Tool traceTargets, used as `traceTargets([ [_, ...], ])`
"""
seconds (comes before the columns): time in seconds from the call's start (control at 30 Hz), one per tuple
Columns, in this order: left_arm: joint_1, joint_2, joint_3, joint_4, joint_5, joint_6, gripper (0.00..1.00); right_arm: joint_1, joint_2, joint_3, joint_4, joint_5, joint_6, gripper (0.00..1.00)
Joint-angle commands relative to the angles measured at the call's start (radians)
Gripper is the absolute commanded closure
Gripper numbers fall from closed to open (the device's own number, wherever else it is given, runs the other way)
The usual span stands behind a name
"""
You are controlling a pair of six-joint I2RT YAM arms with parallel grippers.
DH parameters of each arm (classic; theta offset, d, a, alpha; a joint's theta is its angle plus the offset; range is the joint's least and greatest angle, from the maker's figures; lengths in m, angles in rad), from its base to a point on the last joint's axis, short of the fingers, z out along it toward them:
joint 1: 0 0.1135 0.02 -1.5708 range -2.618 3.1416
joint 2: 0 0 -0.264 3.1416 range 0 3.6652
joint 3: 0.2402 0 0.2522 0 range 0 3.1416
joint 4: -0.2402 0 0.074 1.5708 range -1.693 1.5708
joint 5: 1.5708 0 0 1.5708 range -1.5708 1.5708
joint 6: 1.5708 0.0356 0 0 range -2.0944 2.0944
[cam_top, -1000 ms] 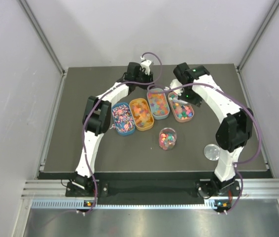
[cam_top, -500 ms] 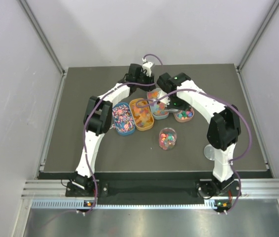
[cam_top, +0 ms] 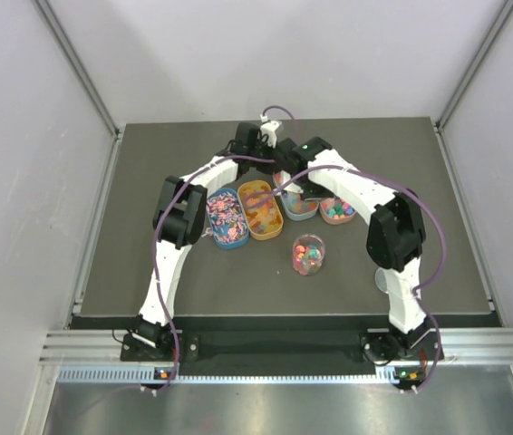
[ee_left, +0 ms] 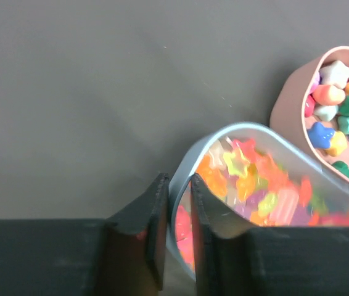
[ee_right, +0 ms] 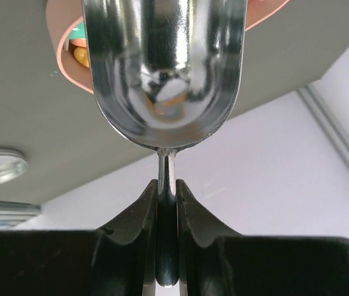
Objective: Pack the candies
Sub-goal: Scoop the fake candies from the storage box.
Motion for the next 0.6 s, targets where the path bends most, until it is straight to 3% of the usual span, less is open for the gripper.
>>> traceTargets([
  [0.0, -0.003, -0.066, -0.012, 0.022, 0.036, -0.023, 0.81, 0.039, 0.026, 0.059, -0.128, 0.113, -0.071, 1.0],
  [0.27, 0.003, -0.074, -0.009, -0.004, 0.045, -0.017, 1.0, 0.038, 0.043, 0.099, -0.127, 0.164, -0.091, 1.0],
  [0.57, 0.017, -0.147, -0.038, -0.042, 0.068, 0.026, 1.0, 0.039, 0.018, 0.047, -0.127, 0.216, -0.096, 1.0],
])
